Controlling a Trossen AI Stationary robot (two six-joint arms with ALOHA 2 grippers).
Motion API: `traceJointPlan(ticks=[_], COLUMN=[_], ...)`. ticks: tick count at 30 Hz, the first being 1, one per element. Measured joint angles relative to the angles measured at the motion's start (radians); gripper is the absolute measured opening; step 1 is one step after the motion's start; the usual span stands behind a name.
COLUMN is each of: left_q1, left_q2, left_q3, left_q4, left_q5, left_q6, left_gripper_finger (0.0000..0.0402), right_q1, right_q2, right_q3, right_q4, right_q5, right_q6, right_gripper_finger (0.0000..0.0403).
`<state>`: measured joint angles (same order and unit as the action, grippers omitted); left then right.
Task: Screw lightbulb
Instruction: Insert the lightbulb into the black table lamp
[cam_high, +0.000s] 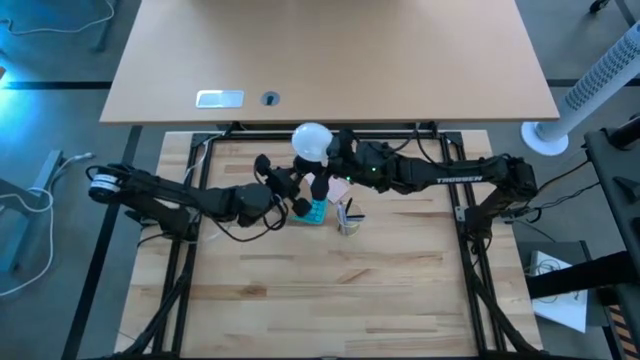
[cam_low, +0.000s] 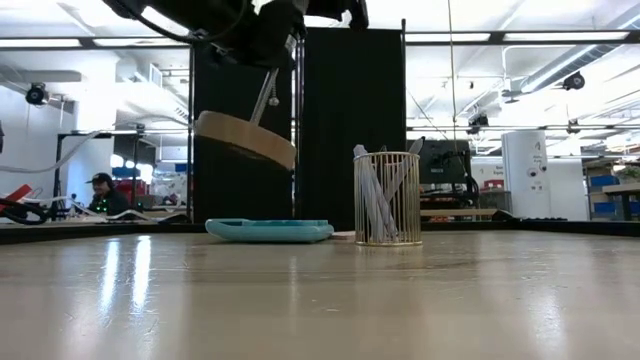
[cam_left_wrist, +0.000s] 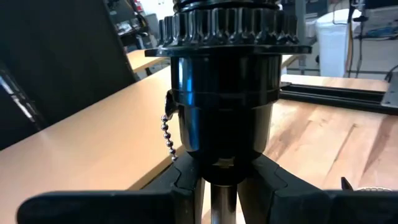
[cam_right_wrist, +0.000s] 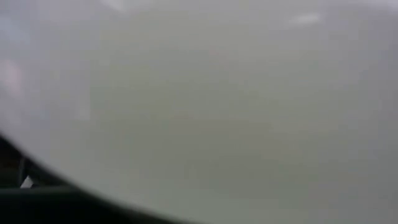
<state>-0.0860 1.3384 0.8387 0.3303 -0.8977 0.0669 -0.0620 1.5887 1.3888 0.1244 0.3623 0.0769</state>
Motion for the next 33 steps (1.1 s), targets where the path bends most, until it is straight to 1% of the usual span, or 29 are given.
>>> traceJointPlan(ticks=[1, 5, 7, 9, 11, 16, 20, 23, 27, 30, 33], left_q1=[0.012, 0.069, 0.082, 0.083, 0.081, 0.07, 0.046, 0.022, -0.019, -0.054, -0.088], left_q2=[0.0, 0.0, 0.0, -0.001, -0.002, -0.008, -0.011, -0.012, -0.013, -0.014, -0.012], left_q3=[0.0, 0.0, 0.0, -0.002, -0.003, -0.003, -0.003, -0.003, -0.003, -0.003, -0.003], left_q4=[-0.002, -0.006, -0.006, -0.007, -0.007, -0.016, -0.02, -0.012, 0.038, 0.061, 0.084], left_q5=[0.017, 0.14, 0.163, 0.169, 0.172, 0.242, 0.281, 0.284, 0.286, 0.29, 0.32], left_q6=[-0.001, -0.018, -0.023, -0.025, -0.027, -0.064, -0.081, -0.085, -0.085, -0.084, -0.079], left_gripper_finger=[0.0061, 0.0062, 0.0062, 0.0062, 0.0062, 0.0062, 0.0062, 0.0062, 0.0062, 0.0062, 0.0062], right_q1=[0.0, -0.005, -0.01, -0.011, -0.011, -0.011, -0.01, -0.01, -0.01, -0.016, -0.028], right_q2=[0.0, 0.0, 0.0, 0.0, -0.002, -0.012, -0.041, -0.067, -0.097, -0.112, -0.116], right_q3=[0.0, -0.002, -0.002, -0.004, -0.004, -0.006, -0.006, -0.008, -0.011, -0.011, -0.011], right_q4=[-0.001, -0.006, -0.004, -0.002, -0.006, -0.013, -0.012, -0.025, -0.054, -0.06, -0.057], right_q5=[0.013, 0.04, 0.038, 0.01, -0.022, -0.086, -0.192, -0.276, -0.413, -0.554, -0.743], right_q6=[0.008, 0.004, 0.007, 0.004, -0.009, -0.057, -0.091, -0.125, -0.188, -0.217, -0.217], right_gripper_finger=[0.014, 0.0143, 0.0145, 0.0151, 0.0164, 0.0214, 0.026, 0.0291, 0.0317, 0.0325, 0.0323])
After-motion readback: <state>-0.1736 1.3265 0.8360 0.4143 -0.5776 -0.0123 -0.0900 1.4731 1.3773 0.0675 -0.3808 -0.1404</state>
